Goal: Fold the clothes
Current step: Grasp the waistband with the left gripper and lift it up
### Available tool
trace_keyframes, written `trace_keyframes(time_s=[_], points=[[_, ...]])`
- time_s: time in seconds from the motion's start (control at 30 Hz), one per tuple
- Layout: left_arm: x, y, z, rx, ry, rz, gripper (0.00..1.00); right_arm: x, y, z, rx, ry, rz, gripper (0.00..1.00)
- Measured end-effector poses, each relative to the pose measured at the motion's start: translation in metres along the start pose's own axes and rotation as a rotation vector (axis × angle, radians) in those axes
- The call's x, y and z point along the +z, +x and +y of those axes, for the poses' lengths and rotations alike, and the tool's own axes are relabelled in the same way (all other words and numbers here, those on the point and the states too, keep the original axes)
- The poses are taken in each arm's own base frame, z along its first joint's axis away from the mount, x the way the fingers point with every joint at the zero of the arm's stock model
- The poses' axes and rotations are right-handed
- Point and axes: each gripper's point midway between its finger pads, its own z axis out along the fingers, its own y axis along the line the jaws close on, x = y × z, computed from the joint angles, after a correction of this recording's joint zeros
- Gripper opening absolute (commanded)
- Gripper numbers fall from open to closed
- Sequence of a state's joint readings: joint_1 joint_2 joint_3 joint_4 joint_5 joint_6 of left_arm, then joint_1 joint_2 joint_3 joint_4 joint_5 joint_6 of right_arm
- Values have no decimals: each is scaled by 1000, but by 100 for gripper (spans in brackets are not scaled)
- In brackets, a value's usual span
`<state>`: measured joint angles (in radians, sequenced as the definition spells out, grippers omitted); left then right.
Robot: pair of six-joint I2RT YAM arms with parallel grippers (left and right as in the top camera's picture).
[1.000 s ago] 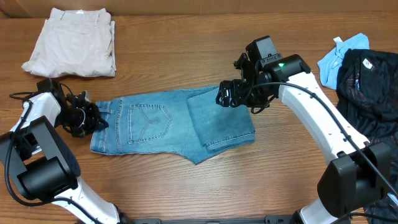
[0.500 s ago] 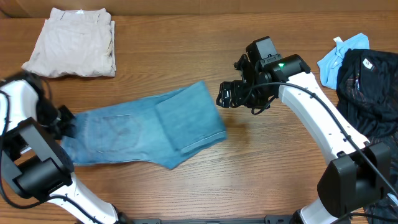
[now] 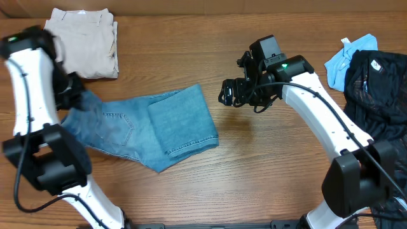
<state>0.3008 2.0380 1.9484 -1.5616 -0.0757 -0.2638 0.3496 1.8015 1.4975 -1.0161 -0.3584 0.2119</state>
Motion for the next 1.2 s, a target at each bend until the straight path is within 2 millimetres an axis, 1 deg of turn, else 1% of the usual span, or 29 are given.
trace_keyframes(time_s=[0.23,0.37,0.5,0.6,0.7,0.73,0.83,0.87,1.0,1.07,1.13,1.2], points=[[-7,26,-70,203,-11,-11,4,12,-1,-6,9,14,20,98],[-12,43,-107,298,13,-23,4,29,1,-15,23,31,53,97],[-16,61,-137,372,54,-19,4,42,1,-27,65,69,72,98],[-17,73,-155,404,85,-13,4,47,-1,-37,105,93,68,98],[-18,80,-170,420,113,-15,4,43,-8,-50,148,109,48,98],[-18,82,-174,424,123,-15,4,42,-9,-53,157,112,45,97],[-19,87,-186,435,166,-11,4,38,-11,-63,185,122,37,90],[-20,88,-189,433,175,-11,4,38,-11,-65,193,124,36,90],[-24,89,-212,430,259,-34,4,38,-11,-65,199,127,38,89],[-26,94,-223,440,296,-31,4,38,-11,-65,198,127,38,89],[-27,100,-231,455,318,-25,4,38,-11,-65,200,127,35,85],[-28,107,-239,476,334,-20,4,39,-13,-65,202,126,32,84]])
